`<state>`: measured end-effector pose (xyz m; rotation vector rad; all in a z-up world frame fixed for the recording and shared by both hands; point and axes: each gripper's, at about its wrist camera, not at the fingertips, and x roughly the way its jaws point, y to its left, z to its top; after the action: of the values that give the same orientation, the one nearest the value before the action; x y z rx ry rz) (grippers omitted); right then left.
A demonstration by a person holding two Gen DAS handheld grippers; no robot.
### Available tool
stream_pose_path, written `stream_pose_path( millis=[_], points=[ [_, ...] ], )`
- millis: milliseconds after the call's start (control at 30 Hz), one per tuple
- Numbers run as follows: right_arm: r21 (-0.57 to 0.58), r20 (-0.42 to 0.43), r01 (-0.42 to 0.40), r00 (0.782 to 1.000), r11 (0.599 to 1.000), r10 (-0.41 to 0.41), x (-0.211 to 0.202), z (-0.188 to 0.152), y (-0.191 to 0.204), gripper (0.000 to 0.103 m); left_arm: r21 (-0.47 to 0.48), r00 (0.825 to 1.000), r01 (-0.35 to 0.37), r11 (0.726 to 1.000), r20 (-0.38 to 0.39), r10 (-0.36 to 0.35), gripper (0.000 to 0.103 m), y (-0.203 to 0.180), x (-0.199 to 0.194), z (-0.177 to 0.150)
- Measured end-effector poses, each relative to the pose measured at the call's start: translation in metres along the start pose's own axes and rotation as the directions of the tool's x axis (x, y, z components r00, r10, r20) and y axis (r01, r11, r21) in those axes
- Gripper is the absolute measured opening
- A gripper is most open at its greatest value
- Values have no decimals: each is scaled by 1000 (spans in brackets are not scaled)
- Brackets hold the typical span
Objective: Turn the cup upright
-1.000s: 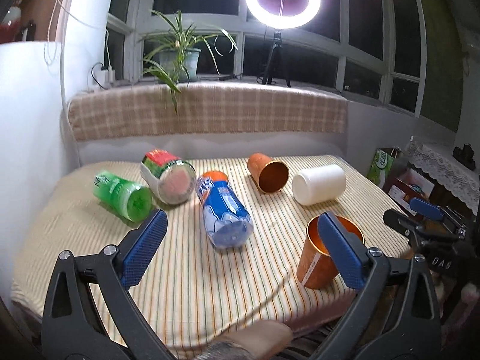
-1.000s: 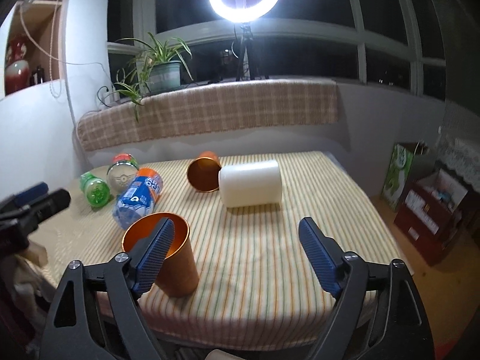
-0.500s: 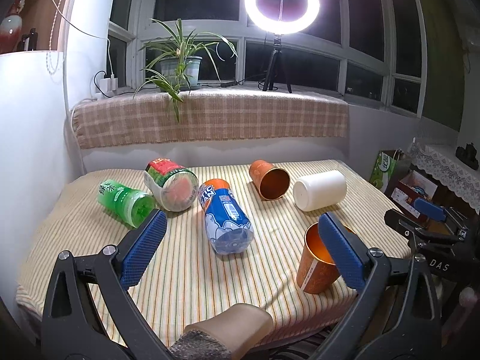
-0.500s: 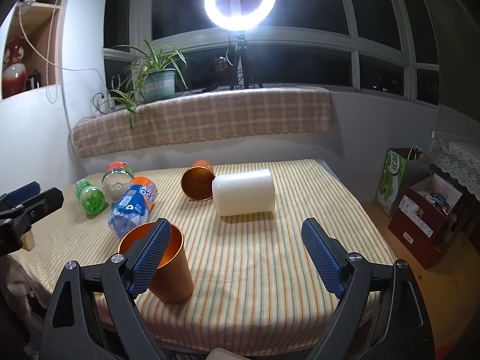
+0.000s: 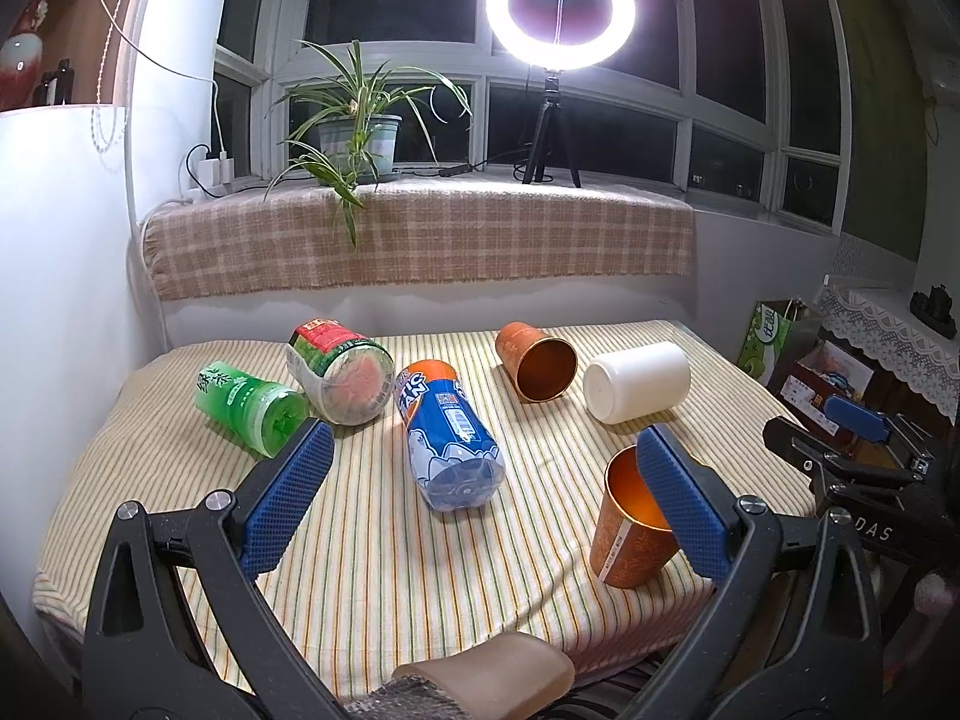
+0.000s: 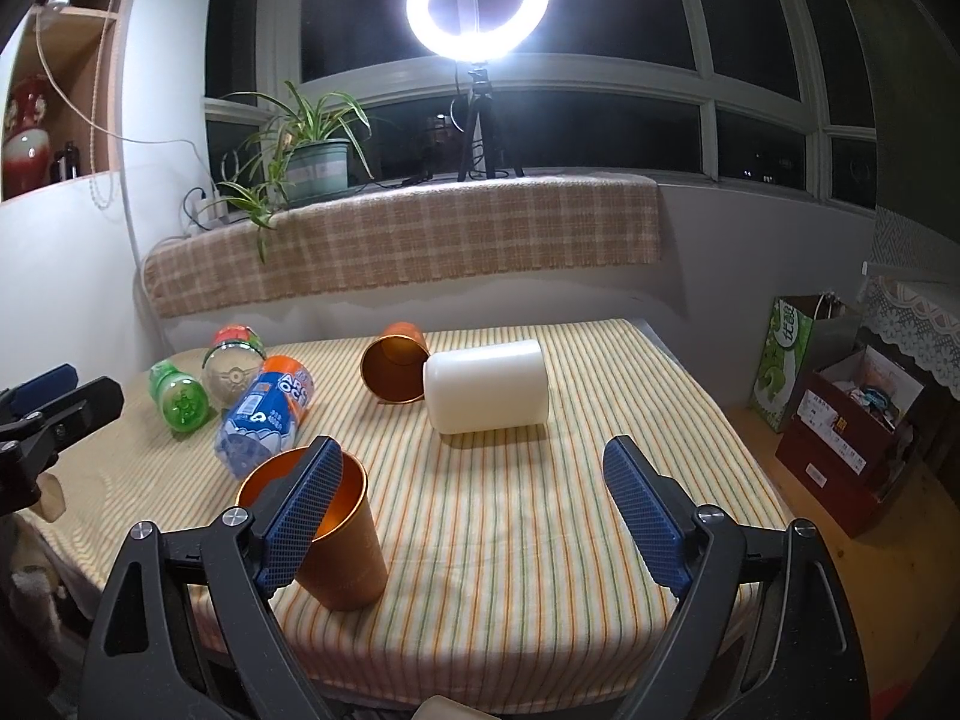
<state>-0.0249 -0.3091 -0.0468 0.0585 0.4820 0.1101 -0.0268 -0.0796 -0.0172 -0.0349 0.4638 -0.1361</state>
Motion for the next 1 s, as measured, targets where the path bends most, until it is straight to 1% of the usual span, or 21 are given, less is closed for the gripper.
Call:
stream_pose_path(
  millis=[1000],
  points=[
    [-2, -6, 1, 1000, 1000, -1, -1, -1, -1, 89, 0, 1000, -5, 1000, 1, 5, 103, -2, -1, 1]
  ],
)
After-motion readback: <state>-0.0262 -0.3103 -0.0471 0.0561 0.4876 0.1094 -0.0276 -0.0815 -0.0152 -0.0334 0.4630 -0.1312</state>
